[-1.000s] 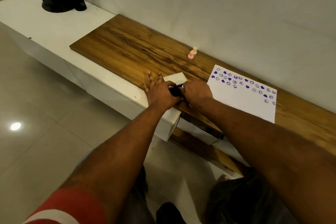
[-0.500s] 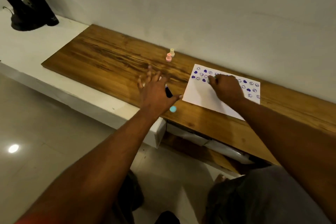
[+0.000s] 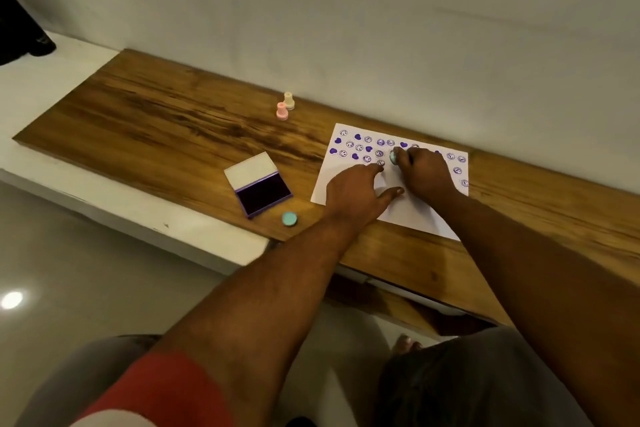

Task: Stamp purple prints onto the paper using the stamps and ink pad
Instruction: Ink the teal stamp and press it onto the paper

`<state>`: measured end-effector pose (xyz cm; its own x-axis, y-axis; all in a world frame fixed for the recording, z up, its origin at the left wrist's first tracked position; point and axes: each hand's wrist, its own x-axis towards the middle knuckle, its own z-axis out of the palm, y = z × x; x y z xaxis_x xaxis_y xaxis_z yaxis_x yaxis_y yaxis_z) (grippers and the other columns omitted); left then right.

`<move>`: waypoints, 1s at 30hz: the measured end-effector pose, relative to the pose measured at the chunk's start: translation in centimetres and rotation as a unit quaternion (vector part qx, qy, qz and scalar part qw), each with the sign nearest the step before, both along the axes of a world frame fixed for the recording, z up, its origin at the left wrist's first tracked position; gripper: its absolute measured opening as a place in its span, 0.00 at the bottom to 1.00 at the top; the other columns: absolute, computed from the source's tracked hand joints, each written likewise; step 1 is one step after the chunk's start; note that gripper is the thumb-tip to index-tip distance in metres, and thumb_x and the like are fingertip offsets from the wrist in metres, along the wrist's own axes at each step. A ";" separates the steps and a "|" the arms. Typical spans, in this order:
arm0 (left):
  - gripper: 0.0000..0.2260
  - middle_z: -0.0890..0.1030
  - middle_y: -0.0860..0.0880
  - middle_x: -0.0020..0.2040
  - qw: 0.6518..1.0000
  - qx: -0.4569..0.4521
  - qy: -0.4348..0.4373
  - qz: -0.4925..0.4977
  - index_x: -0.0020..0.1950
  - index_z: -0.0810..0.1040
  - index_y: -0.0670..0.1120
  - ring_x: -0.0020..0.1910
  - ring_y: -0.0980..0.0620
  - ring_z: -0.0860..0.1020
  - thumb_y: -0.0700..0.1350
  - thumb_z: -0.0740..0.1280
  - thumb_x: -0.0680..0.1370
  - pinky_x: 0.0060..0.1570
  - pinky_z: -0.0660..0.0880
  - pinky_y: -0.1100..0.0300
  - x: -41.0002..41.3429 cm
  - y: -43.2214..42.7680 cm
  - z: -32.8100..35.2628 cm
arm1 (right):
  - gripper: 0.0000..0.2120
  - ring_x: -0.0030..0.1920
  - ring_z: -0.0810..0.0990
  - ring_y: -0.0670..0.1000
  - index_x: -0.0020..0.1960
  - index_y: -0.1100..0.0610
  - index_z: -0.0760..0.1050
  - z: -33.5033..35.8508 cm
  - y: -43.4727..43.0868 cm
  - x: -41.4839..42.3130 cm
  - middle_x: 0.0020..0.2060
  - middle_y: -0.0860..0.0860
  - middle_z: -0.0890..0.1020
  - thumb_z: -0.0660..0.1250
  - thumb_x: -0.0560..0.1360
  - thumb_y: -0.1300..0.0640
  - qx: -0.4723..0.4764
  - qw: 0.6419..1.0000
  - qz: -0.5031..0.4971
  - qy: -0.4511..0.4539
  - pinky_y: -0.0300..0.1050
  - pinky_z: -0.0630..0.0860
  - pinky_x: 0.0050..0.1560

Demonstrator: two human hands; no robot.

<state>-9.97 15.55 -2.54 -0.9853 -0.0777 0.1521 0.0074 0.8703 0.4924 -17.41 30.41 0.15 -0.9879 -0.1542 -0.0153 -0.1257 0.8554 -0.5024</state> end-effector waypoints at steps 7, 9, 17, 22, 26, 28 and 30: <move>0.34 0.84 0.50 0.62 1.000 -0.012 0.009 0.017 0.71 0.80 0.54 0.60 0.49 0.81 0.75 0.65 0.74 0.57 0.74 0.55 0.2 0.0 -1.1 | 0.27 0.39 0.76 0.57 0.46 0.64 0.82 0.1 0.4 -0.7 0.38 0.60 0.81 0.57 0.85 0.43 0.015 1.000 0.017 0.000 0.47 0.66 0.42; 0.35 0.84 0.51 0.63 1.000 -0.012 0.002 0.012 0.72 0.79 0.54 0.61 0.49 0.80 0.75 0.65 0.74 0.58 0.74 0.55 0.2 0.0 -1.1 | 0.26 0.39 0.76 0.58 0.42 0.62 0.81 0.6 0.8 -0.9 0.33 0.57 0.78 0.59 0.84 0.43 0.033 0.999 0.029 -0.003 0.47 0.65 0.41; 0.34 0.83 0.51 0.65 1.000 -0.003 0.003 0.015 0.72 0.79 0.55 0.62 0.49 0.79 0.74 0.66 0.74 0.61 0.74 0.53 0.1 0.0 -1.3 | 0.23 0.37 0.75 0.62 0.40 0.57 0.77 3.9 0.6 -1.0 0.32 0.60 0.78 0.58 0.84 0.42 0.158 0.977 0.075 0.122 0.46 0.64 0.38; 0.34 0.83 0.52 0.64 1.000 -0.008 -0.002 0.018 0.71 0.79 0.55 0.61 0.49 0.80 0.74 0.67 0.73 0.59 0.75 0.53 -0.2 0.0 -1.5 | 0.25 0.38 0.80 0.65 0.45 0.60 0.79 6.4 -1.6 -1.5 0.34 0.60 0.82 0.56 0.83 0.41 0.156 0.948 0.029 0.276 0.47 0.63 0.35; 0.31 0.86 0.51 0.55 0.999 -0.007 0.025 0.021 0.66 0.83 0.55 0.53 0.49 0.82 0.73 0.67 0.73 0.48 0.73 0.56 -0.2 0.0 -1.7 | 0.23 0.55 0.81 0.65 0.59 0.61 0.79 0.7 -2.2 0.8 0.53 0.63 0.83 0.54 0.85 0.45 0.237 0.970 0.015 0.043 0.53 0.76 0.51; 0.31 0.86 0.51 0.53 0.999 -0.010 0.028 0.023 0.66 0.83 0.54 0.51 0.49 0.82 0.73 0.65 0.72 0.47 0.73 0.56 -0.3 0.0 -1.7 | 0.22 0.56 0.82 0.64 0.59 0.61 0.80 0.0 -2.6 0.6 0.54 0.62 0.83 0.53 0.86 0.47 0.275 0.960 0.014 0.039 0.52 0.76 0.51; 0.33 0.86 0.51 0.55 0.999 -0.019 0.020 0.022 0.68 0.82 0.54 0.52 0.48 0.82 0.74 0.64 0.72 0.48 0.73 0.56 -0.5 0.0 -1.7 | 0.22 0.56 0.82 0.62 0.59 0.60 0.80 0.6 -2.8 0.3 0.55 0.60 0.84 0.53 0.86 0.47 0.300 0.953 0.029 0.043 0.51 0.76 0.48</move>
<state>-10.42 15.52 -4.28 -0.9742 -0.1142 0.1944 -0.0125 0.8881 0.4594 -17.13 27.61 0.78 -0.9795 -0.1980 -0.0372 -0.2006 0.9756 0.0888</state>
